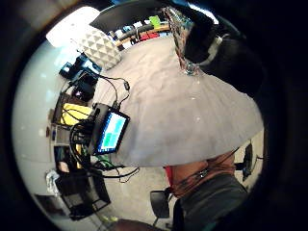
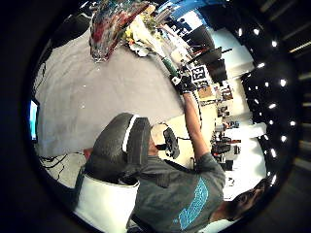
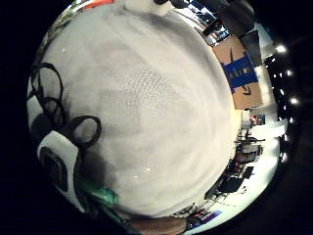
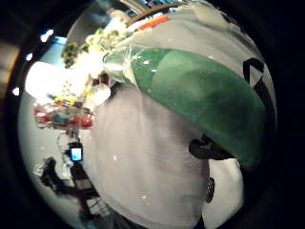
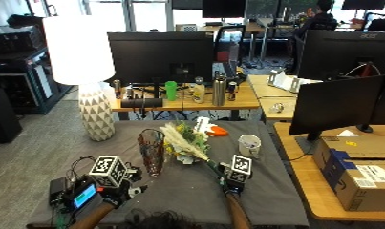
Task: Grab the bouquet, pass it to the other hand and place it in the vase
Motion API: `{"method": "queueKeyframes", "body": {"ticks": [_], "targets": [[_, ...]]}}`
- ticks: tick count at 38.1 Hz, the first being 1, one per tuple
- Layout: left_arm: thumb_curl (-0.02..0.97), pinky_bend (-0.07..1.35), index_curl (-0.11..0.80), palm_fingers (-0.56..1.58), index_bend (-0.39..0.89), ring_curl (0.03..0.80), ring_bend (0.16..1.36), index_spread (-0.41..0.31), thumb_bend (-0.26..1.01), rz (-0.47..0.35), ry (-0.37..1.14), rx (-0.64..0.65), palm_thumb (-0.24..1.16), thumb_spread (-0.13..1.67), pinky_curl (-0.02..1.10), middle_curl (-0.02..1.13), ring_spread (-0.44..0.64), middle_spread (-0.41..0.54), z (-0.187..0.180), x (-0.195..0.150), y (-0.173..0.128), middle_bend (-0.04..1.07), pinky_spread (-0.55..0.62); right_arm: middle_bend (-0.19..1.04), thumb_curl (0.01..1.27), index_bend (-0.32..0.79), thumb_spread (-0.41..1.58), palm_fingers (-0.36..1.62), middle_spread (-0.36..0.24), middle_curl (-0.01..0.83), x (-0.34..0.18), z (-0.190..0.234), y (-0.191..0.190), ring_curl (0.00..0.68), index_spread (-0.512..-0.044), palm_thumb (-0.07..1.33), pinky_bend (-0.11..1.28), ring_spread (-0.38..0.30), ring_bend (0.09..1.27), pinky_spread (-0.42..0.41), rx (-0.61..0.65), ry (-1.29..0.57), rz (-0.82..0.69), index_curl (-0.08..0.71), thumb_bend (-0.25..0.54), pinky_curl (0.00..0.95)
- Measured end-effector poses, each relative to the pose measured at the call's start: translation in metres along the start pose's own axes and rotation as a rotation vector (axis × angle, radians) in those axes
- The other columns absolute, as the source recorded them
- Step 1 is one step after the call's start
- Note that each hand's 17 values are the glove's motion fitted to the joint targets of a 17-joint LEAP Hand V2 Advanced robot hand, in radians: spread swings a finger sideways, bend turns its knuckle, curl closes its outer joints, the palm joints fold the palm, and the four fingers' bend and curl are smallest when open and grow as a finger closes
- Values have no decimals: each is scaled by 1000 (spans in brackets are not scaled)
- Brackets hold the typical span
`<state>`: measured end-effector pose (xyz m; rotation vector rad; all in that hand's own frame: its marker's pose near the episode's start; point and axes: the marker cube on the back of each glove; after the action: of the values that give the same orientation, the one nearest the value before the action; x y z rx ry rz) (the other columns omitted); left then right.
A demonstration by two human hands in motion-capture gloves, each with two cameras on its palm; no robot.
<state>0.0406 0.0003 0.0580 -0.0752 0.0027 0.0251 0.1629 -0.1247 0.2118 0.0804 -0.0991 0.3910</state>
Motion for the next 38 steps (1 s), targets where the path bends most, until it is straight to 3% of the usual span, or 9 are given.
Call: {"method": "queueKeyframes", "body": {"ticks": [9, 21, 32, 34, 38], "targets": [[281, 282, 325, 577, 144, 330, 525, -99, -25, 25, 12, 42, 233, 1031, 376, 338, 76, -34, -22, 13, -10, 168, 311, 637, 572, 193, 685, 1444, -157, 543, -11, -39, 0, 511, -241, 981, 641, -194, 879, -269, 111, -268, 1, 400, -26, 429], [282, 276, 324, 593, 139, 330, 524, -99, -25, 101, 96, 148, 233, 1032, 378, 343, 72, -43, -63, 54, -44, 176, 311, 703, 619, 201, 663, 1403, -171, 578, -77, -139, 33, 533, -236, 976, 694, -198, 934, -291, 271, -721, -164, 463, -26, 462], [287, 288, 314, 607, 131, 333, 528, -95, -24, 181, 425, 153, 239, 1032, 386, 348, 59, -58, -82, 107, -97, 174, 276, 724, 645, 205, 686, 1391, -174, 592, -175, -180, 71, 536, -239, 974, 712, -199, 956, -296, 248, -1100, -426, 508, -24, 474], [288, 327, 290, 573, 62, 343, 556, -66, -22, 184, 481, 183, 245, 1028, 398, 350, 54, -50, -90, 113, -106, 169, 260, 731, 648, 203, 700, 1391, -171, 595, -193, -185, 79, 537, -240, 976, 710, -198, 960, -298, 223, -1163, -469, 514, -21, 473], [295, 363, 262, 536, 52, 353, 593, -33, -18, 222, 626, 243, 269, 1019, 410, 358, 52, -33, -110, 126, -119, 179, 243, 743, 654, 199, 721, 1388, -171, 600, -229, -202, 98, 536, -242, 977, 718, -199, 961, -303, 209, -1329, -635, 526, -21, 476]]}}
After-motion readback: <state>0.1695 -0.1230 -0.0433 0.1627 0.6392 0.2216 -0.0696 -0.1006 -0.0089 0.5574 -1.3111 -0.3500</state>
